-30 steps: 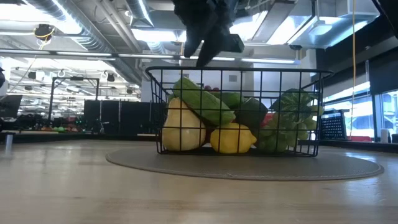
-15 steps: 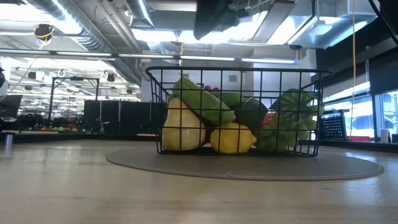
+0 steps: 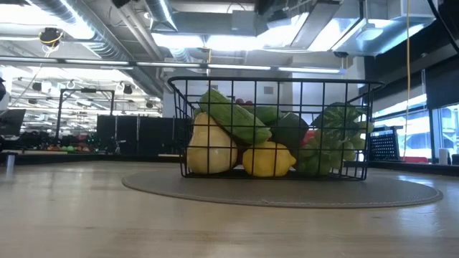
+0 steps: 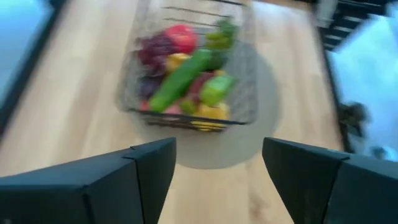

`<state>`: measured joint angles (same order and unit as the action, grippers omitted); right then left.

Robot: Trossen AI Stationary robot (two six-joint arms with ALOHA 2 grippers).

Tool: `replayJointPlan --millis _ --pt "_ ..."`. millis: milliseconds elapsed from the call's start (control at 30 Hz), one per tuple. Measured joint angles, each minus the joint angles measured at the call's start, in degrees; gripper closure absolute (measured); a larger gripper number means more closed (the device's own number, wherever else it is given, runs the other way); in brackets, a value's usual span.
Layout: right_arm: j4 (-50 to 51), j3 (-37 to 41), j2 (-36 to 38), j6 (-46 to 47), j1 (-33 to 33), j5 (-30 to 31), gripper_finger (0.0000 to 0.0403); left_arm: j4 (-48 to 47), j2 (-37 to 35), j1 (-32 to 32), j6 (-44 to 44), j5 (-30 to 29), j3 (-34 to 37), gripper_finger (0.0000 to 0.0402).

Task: Build produce basket
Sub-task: Return to Home Position

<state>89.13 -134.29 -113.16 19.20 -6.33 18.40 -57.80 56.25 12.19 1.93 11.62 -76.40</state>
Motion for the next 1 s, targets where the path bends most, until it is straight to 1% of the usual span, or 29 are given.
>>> replayJointPlan --millis 33,133,200,267,400,533,600,700,800,900,1000 --pt "-0.02 -0.03 0.62 -0.02 -0.04 0.03 0.0402 -0.05 0.00 0.00 1.11 -2.34 0.00 0.0175" --pt "-0.18 -0.03 2.94 0.53 -0.15 0.52 0.0402 -0.02 0.00 0.02 2.03 -6.21 0.00 0.0195" --pt "-0.14 -0.07 4.84 3.08 -0.22 3.02 0.0402 -0.06 0.00 0.02 0.74 -7.92 0.00 0.0217" --pt "0.17 -0.07 7.12 4.60 -0.20 5.07 0.0402 -0.06 -0.34 0.04 -1.59 -9.38 0.00 0.0243" --pt "0.61 -0.14 12.08 5.14 -0.15 7.38 0.0403 -0.39 -3.10 0.07 -6.49 -9.75 -0.07 0.0306" --pt "0.98 -0.12 17.24 3.18 -0.15 7.53 0.0403 -1.25 -6.31 0.06 -9.16 -12.58 -0.04 0.0371" --pt "0.98 -0.09 19.92 1.83 -0.15 7.55 0.0403 -2.55 -8.65 0.07 -8.70 -14.45 -0.04 0.0393" --pt "0.82 0.58 24.11 -0.77 -0.15 7.52 0.0403 -3.71 -11.89 0.04 -8.09 -16.85 -0.06 0.0395" --pt "0.76 3.98 29.43 -2.88 -0.15 7.53 0.0403 -3.91 -15.93 0.07 -7.98 -19.10 -0.04 0.0400" --pt "0.67 10.38 36.00 -2.85 -0.15 7.48 0.0403 -4.24 -20.69 0.07 -6.50 -18.95 0.12 0.0400" --pt "-3.17 20.10 44.08 -1.93 -0.15 7.44 0.0403 -4.23 -26.51 0.07 -5.92 -18.87 1.75 0.0401"
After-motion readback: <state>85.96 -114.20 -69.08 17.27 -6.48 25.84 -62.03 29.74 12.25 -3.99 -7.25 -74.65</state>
